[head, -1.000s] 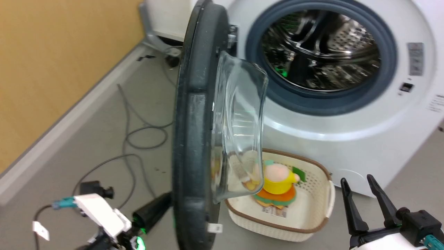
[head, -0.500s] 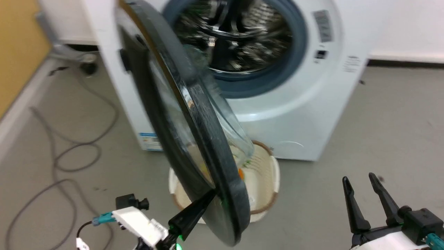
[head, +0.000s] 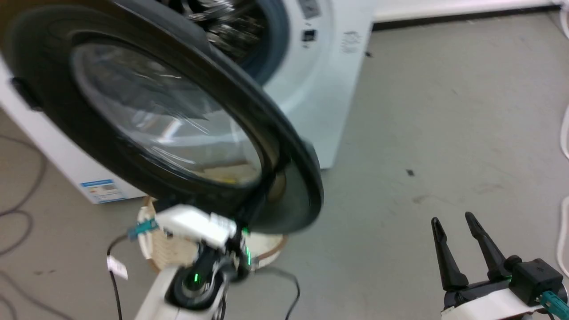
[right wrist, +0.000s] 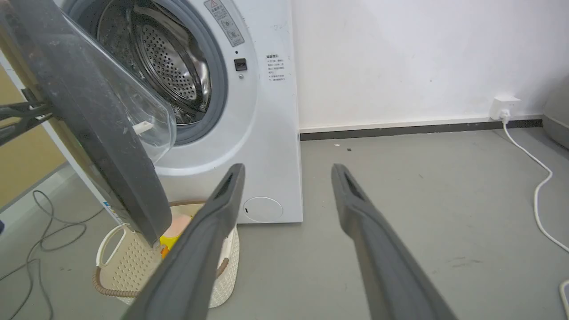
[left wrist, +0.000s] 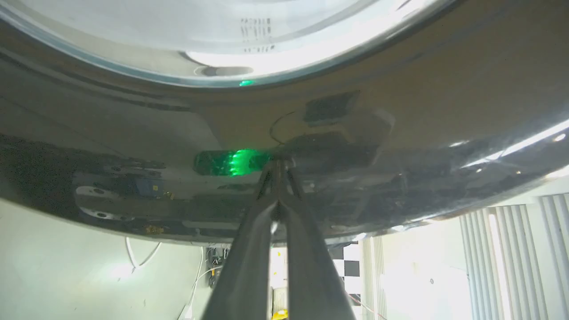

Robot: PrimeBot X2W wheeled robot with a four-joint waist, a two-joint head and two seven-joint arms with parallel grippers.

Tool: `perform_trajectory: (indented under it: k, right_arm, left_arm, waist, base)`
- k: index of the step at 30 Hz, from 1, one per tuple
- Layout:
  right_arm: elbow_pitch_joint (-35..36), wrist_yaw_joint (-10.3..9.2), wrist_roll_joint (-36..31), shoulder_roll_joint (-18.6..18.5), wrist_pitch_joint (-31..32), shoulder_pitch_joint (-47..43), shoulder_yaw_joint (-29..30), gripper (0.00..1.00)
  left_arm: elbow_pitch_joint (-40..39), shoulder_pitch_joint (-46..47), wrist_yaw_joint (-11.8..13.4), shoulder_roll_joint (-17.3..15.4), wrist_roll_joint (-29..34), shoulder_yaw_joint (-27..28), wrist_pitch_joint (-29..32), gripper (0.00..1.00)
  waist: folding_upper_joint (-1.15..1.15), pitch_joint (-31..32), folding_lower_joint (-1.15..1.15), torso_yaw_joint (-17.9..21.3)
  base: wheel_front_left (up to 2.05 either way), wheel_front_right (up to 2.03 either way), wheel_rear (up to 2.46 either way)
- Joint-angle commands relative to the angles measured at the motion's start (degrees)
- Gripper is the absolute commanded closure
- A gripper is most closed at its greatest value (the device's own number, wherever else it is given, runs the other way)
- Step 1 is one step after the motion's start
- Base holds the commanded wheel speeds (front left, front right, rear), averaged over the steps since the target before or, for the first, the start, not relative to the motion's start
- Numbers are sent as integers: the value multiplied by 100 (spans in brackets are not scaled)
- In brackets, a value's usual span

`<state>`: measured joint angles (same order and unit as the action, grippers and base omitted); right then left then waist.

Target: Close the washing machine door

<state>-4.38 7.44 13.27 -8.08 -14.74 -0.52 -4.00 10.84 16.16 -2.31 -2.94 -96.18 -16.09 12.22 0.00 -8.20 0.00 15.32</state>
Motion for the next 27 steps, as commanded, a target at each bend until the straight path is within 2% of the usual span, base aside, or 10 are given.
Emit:
perform_trajectory:
  k: [1,8,14,21,25,27]
  right_arm:
    - [21,5,61,38,-26,96,-14,0]
    - [-1,5,80,142,-26,192,-80,0]
    - [-9,5,83,215,-26,212,-102,0]
    - [28,5,58,249,-26,186,-32,0]
    - [48,5,46,215,-26,145,26,0]
    - [59,5,66,197,-26,110,75,0]
  left_arm:
    - [124,310,-62,6,-41,-36,-153,100]
    - [1005,1427,-161,6,63,-114,-910,100]
    - [1759,2113,-276,6,-18,-208,-1398,100]
    - [2246,2261,-439,5,21,-574,-1346,100]
    - [1960,1851,-505,-65,147,-833,-1074,100]
    - [1621,1581,-512,-240,404,-1063,-978,100]
  waist:
    - [0,-244,0,343]
    - [0,-439,0,770]
    - [0,-492,0,863]
    - [0,-373,0,583]
    - [0,-190,0,288]
    - [0,-96,0,105]
  base:
    - [0,0,0]
    - [0,0,0]
    - [0,0,0]
    - [0,0,0]
    - [0,0,0]
    - [0,0,0]
